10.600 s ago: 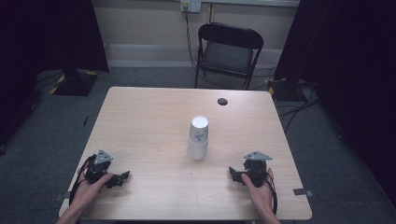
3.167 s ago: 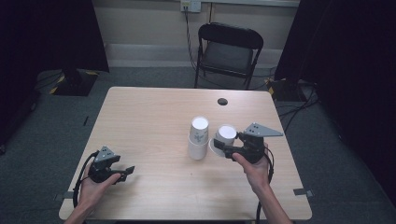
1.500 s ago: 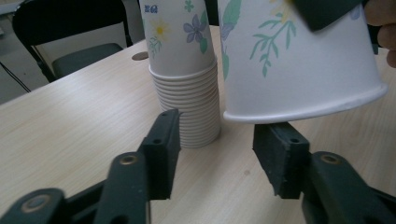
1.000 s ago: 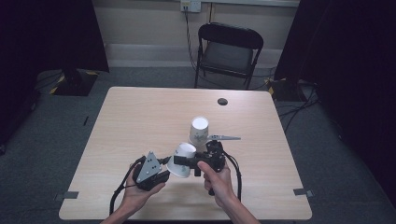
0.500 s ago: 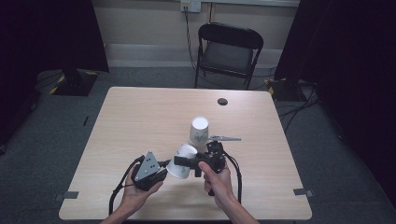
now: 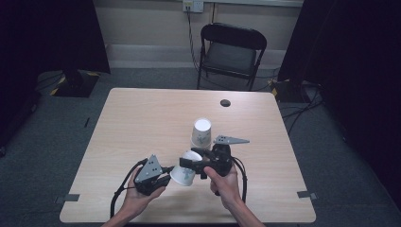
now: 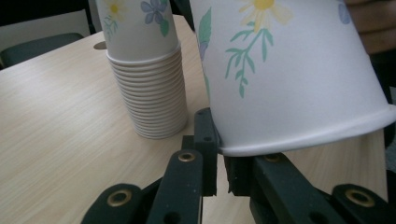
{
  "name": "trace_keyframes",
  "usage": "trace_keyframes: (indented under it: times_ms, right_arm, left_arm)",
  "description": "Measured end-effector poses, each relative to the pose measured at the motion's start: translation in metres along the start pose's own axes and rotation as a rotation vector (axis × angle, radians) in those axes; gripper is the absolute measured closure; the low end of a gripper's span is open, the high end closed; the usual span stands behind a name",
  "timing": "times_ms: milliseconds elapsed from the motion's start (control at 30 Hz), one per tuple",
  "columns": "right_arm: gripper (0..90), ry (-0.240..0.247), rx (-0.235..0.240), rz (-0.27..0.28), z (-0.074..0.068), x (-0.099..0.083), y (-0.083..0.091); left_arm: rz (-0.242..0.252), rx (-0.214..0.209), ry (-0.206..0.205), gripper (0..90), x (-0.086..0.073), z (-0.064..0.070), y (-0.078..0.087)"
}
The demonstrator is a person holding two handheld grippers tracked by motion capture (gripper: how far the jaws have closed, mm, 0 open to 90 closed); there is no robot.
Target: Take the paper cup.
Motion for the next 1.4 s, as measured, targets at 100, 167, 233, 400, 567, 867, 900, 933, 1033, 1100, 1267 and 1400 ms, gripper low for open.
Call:
trace_keyframes:
  times_ms: [100, 167, 233, 400, 567, 867, 900, 933, 1033, 1100, 1267, 1400]
  right_arm:
    - [20.5, 0.03, -0.012, 0.017, 0.0, 0.005, 0.005]
    - [24.0, 0.048, -0.012, 0.034, 0.0, 0.009, 0.01]
    - [28.3, 0.07, -0.029, 0.05, 0.001, 0.012, 0.013]
    - [35.2, 0.146, -0.086, 0.057, 0.004, 0.014, 0.019]
    - [39.6, 0.243, -0.157, 0.067, 0.007, 0.016, 0.029]
    - [38.2, 0.422, -0.154, 0.027, 0.003, 0.004, 0.034]
    - [38.2, 0.422, -0.154, 0.027, 0.003, 0.004, 0.034]
    - [35.2, 0.435, -0.137, 0.013, 0.001, 0.002, 0.035]
    - [36.9, 0.444, -0.111, -0.003, 0.0, -0.002, 0.033]
    - [41.0, 0.455, -0.108, -0.011, -0.001, -0.004, 0.031]
    - [58.9, 0.541, -0.083, -0.015, -0.01, -0.009, 0.02]
    - [51.9, 0.62, -0.08, -0.072, -0.011, -0.018, 0.008]
  left_arm:
    - [0.007, -0.025, 0.039, 85.0, -0.001, 0.002, -0.002]
    - [-0.005, -0.035, 0.033, 85.0, -0.002, 0.006, -0.004]
    - [-0.017, -0.037, 0.028, 84.9, -0.004, 0.006, -0.006]
    - [-0.054, -0.007, 0.043, 84.9, -0.009, -0.005, -0.006]
    - [-0.089, -0.023, 0.071, 84.9, -0.015, -0.011, -0.006]
    - [-0.168, -0.106, 0.146, 84.6, -0.028, -0.009, -0.01]
    - [-0.168, -0.106, 0.146, 84.7, -0.028, -0.009, -0.01]
    - [-0.177, -0.109, 0.147, 84.6, -0.03, -0.01, -0.01]
    - [-0.191, -0.11, 0.146, 84.6, -0.032, -0.012, -0.011]
    - [-0.195, -0.111, 0.148, 84.6, -0.032, -0.012, -0.011]
    - [-0.233, -0.081, 0.161, 84.7, -0.032, -0.019, -0.01]
    - [-0.258, -0.082, 0.16, 84.7, -0.034, -0.02, -0.01]
Point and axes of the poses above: each handheld gripper's, and its own axes: y roughly backward along the jaws, x roughly out of its top, z roughly to its right, the point moved 9 cm from there along -y, roughly forward along the jaws, and after that the axes turned 13 degrees about -x, right-handed, at the moved point
